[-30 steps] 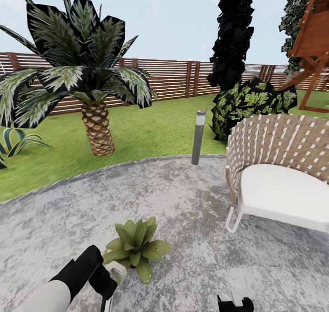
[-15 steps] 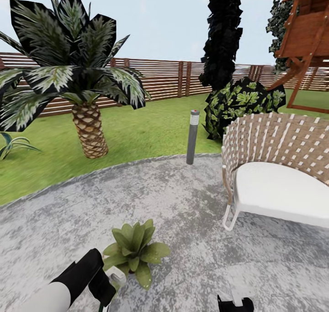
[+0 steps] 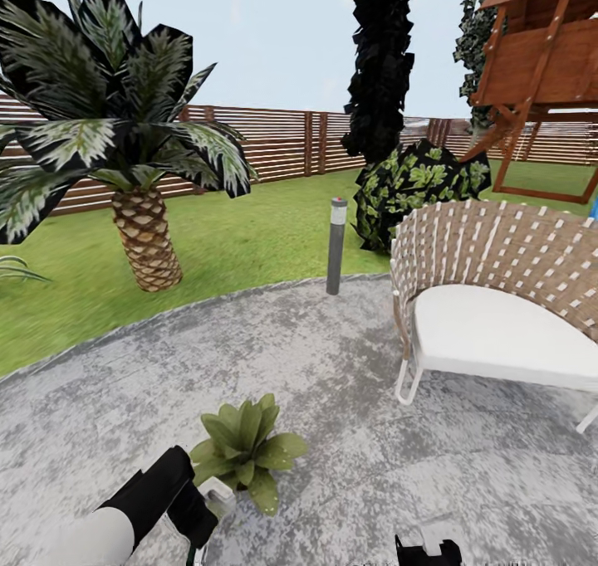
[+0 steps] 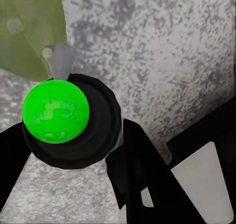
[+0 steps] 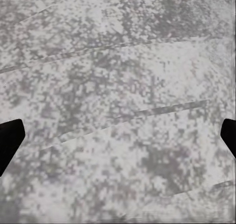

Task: Pick up the pesticide atomizer in the garden and spray insectifuge to fully cover both potted plants in the garden.

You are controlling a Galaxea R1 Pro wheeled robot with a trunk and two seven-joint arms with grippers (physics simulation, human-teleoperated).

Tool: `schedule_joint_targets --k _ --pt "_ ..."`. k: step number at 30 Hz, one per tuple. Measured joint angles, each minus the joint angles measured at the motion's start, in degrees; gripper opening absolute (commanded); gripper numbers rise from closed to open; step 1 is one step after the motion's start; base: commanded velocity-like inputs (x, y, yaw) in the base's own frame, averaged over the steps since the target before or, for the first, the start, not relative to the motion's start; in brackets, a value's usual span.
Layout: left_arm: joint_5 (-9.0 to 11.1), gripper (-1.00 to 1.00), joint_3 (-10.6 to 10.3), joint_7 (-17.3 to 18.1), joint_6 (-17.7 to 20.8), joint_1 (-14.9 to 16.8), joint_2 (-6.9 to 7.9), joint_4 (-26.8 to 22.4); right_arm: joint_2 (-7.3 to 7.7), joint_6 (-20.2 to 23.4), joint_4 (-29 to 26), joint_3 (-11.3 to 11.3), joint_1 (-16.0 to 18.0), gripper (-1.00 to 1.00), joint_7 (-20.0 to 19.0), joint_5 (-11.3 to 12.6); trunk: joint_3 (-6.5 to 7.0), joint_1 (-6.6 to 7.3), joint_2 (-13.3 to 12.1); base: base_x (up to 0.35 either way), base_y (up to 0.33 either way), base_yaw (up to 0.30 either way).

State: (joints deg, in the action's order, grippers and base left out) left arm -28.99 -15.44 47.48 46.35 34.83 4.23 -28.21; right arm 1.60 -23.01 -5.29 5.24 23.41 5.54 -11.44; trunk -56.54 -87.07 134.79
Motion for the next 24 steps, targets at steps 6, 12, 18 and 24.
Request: schedule_joint_targets --k 6,12,18,24 --pt "-0.01 -1.00 -0.17 -0.09 0.81 0.41 -3.62 -0.17 -0.01 0.00 0.01 0.01 0.01 1.00 0.02 0.00 0.00 0.00 0.00 0.000 0.002 -0.072" --pt "-0.46 -1.00 -0.46 -0.07 0.55 -0.31 -3.21 0.72 -0.01 0.00 0.02 0.00 0.01 1.00 0.02 0.00 0.00 0.00 0.00 0.000 0.000 -0.001" --pt "-0.41 -1.00 -0.38 -0.09 0.24 -0.52 -1.29 0.77 -0.01 0.00 0.04 0.00 0.01 1.00 0.02 0.00 0.00 0.00 0.00 0.000 0.000 0.000" --pt "0.21 -1.00 -0.17 0.50 0.92 0.32 -2.82 -0.01 -0.01 0.00 0.01 0.01 0.01 1.00 0.02 0.00 0.00 0.00 0.00 0.000 0.000 0.000"
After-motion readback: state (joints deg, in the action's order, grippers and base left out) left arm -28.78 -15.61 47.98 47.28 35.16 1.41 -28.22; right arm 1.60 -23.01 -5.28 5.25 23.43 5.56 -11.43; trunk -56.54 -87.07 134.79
